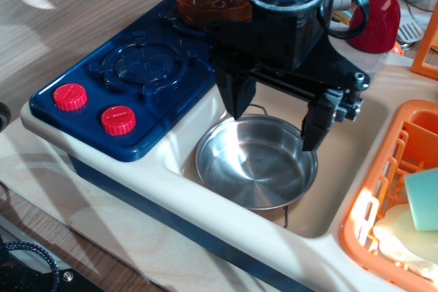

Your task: Put pan on stove from sink

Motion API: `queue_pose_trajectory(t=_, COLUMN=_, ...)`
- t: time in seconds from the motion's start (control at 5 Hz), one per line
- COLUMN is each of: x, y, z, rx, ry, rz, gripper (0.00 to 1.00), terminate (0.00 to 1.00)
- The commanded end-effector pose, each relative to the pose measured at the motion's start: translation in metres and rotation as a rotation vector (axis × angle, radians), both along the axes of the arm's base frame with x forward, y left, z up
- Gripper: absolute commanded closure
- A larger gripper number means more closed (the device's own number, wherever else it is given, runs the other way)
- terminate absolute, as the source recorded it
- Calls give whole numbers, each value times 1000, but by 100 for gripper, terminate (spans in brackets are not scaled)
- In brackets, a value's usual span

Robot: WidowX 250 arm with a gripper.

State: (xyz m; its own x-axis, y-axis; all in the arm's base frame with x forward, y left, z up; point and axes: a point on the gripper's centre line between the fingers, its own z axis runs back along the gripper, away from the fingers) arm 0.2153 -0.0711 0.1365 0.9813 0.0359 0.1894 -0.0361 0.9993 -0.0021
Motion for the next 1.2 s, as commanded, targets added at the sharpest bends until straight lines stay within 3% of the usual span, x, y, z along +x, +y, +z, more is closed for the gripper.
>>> queue_pose_trajectory(t=0.0, x=0, y=0, z=0, rx=0, ry=0, rz=0, gripper=0, terminate=0)
queue_pose_trajectory(t=0.2, x=19, y=0, z=-1, rx=-13, ry=-13, rz=181, gripper=0, terminate=0)
queue_pose_trajectory(t=0.6, x=39, y=-4, z=-17, rx=-32, ry=-98, rz=371, gripper=0, terminate=0)
queue_pose_trajectory(t=1.0, x=52, y=-2, z=-43, rx=-89, ry=-210, rz=462, gripper=0, terminate=0)
